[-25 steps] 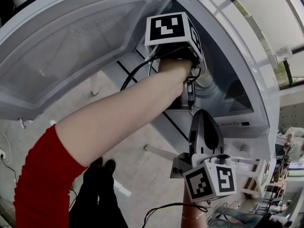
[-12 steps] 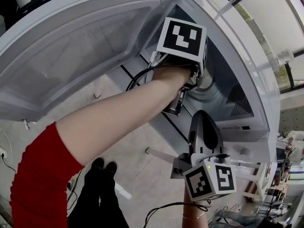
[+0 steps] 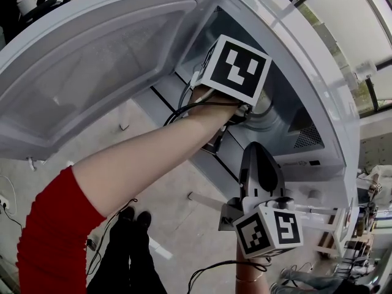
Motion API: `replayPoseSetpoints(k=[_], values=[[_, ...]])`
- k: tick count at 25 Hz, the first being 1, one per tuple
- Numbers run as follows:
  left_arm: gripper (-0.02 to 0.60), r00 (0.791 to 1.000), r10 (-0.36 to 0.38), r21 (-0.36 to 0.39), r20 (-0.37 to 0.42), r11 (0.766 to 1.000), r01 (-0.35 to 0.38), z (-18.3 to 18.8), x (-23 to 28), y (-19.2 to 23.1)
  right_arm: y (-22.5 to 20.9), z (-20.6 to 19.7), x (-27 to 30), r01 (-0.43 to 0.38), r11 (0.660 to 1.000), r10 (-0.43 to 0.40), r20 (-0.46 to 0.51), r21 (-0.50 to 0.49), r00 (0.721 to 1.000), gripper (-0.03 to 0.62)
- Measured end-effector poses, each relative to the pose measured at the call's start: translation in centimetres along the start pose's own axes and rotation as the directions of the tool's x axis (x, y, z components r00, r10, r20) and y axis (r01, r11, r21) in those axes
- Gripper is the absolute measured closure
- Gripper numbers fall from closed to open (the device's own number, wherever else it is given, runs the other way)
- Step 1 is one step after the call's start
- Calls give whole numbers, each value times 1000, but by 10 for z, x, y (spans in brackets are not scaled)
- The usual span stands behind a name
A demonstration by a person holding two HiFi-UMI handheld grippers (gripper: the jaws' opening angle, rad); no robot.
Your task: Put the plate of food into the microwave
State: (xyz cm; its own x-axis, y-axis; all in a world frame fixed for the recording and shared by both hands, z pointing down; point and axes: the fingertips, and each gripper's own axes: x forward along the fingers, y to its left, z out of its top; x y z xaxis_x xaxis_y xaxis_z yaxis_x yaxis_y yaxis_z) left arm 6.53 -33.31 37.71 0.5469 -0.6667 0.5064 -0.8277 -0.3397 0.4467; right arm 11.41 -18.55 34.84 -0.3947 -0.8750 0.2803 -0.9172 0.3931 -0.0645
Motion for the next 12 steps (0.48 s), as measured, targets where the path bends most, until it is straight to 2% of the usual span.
replayPoseSetpoints(k=[3,6,12], values=[[474,1000,24,32,16,999,-24,2,-2,4,-1,-2,0,-1,1000,1,-7,5,1000,582],[469,1000,16,68,4,998,-16,1,0,-2,-1,-4,1,-2,1000,2,-13,7,1000,582],[465,999,48,144,-11,989,-46,1,2,-2,-2,-3,0,-4,1000,4,-12,12,1000,582]])
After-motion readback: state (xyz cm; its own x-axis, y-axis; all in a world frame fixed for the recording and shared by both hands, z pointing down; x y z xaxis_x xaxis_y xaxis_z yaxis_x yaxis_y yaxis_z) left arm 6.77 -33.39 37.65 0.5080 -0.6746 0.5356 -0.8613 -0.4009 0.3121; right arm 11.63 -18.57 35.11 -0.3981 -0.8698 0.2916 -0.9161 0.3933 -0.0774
